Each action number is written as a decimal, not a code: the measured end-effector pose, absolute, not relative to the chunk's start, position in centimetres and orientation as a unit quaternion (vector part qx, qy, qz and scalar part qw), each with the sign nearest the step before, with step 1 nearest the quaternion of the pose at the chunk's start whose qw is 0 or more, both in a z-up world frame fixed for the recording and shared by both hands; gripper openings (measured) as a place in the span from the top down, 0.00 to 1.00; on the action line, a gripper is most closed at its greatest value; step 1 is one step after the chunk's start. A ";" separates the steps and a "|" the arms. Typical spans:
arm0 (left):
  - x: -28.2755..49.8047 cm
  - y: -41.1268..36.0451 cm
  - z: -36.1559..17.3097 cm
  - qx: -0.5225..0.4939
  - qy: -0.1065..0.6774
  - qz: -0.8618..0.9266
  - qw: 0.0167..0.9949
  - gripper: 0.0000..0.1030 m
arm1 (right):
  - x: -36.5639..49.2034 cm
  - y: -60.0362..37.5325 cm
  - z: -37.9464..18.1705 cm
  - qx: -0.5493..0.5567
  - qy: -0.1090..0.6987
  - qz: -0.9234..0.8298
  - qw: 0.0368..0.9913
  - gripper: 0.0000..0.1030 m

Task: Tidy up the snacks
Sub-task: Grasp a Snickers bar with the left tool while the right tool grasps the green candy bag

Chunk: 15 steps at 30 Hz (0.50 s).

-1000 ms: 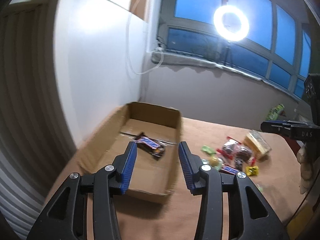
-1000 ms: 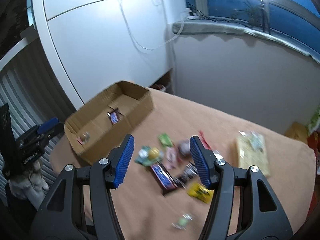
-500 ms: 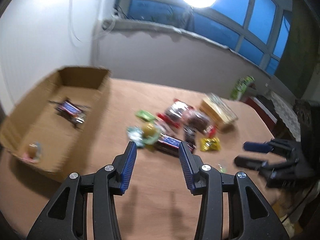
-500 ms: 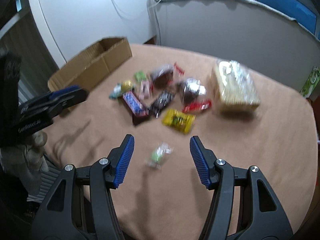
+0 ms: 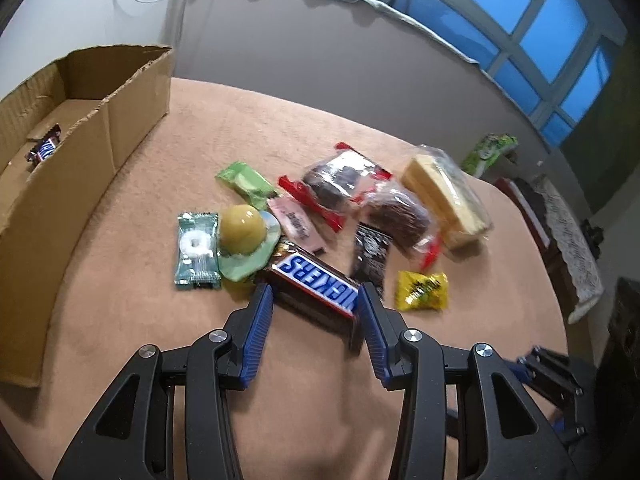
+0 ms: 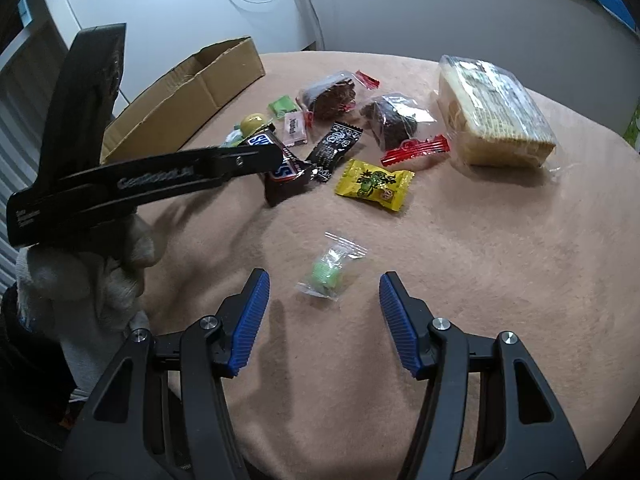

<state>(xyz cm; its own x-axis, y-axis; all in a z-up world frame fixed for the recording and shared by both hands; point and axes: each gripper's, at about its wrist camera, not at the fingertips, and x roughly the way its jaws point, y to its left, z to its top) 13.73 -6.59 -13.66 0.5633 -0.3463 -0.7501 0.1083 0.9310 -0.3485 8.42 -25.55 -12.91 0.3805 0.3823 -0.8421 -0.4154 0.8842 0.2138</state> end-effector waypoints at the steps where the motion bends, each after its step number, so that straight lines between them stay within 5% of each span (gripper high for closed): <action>1: 13.8 -6.7 -13.7 -0.134 0.448 -0.126 0.875 0.50 | 8.5 -25.6 -13.0 -0.016 0.502 0.239 0.831 0.42; 15: 14.6 -9.1 -13.9 -0.044 0.439 -0.093 0.893 0.50 | 9.8 -23.7 -13.5 -0.052 0.487 0.215 0.845 0.56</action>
<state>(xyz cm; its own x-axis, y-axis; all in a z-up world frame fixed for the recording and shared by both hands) 14.58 -9.13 -13.92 0.5980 -0.2049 -0.7749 0.1279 0.9788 -0.1601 9.82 -23.71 -13.49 0.4338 0.3131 -0.8448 -0.4139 0.9021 0.1218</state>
